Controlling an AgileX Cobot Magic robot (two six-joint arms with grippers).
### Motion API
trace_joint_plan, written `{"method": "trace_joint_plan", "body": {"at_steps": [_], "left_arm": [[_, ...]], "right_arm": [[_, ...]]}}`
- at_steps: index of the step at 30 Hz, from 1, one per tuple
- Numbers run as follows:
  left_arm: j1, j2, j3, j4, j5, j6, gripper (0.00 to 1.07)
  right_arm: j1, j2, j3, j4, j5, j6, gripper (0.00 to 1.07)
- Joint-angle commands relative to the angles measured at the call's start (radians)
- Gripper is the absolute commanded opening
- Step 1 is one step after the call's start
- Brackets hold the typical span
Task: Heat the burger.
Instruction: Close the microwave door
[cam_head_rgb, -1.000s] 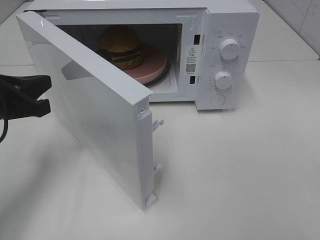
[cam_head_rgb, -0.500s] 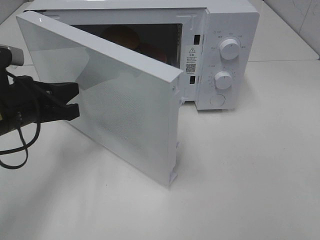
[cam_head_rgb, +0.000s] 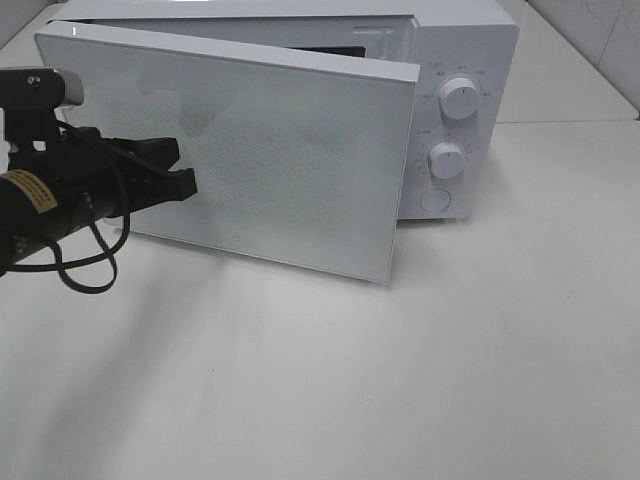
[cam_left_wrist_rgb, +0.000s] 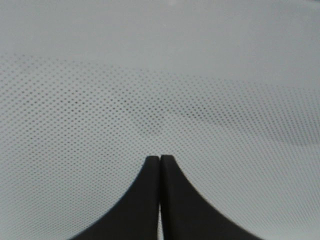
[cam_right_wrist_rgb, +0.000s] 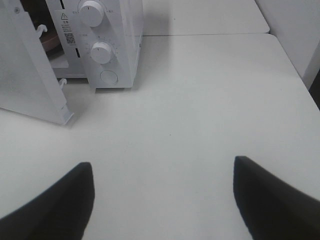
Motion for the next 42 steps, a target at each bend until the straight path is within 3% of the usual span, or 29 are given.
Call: {"method": "trace_joint_plan", "body": {"at_steps": [1, 5, 19, 31, 42], "left_arm": [[-0.039, 0.020, -0.046, -0.042, -0.009, 0.006, 0.00], [-0.061, 0.040, -0.079, -0.103, -0.007, 0.008, 0.00], [-0.094, 0.148, -0.257, -0.208, -0.006, 0.212, 0.00], [-0.094, 0.194, -0.360, -0.243, -0.007, 0.236, 0.00], [-0.094, 0.283, -0.537, -0.251, 0.056, 0.242, 0.00]], "right_arm": [[-0.002, -0.026, 0.007, 0.003, -0.008, -0.007, 0.76], [-0.002, -0.026, 0.007, 0.003, -0.008, -0.007, 0.76], [-0.002, -0.026, 0.007, 0.003, -0.008, -0.008, 0.76], [-0.002, -0.026, 0.007, 0.002, -0.008, -0.008, 0.76], [-0.002, -0.026, 0.007, 0.002, -0.008, -0.008, 0.76]]}}
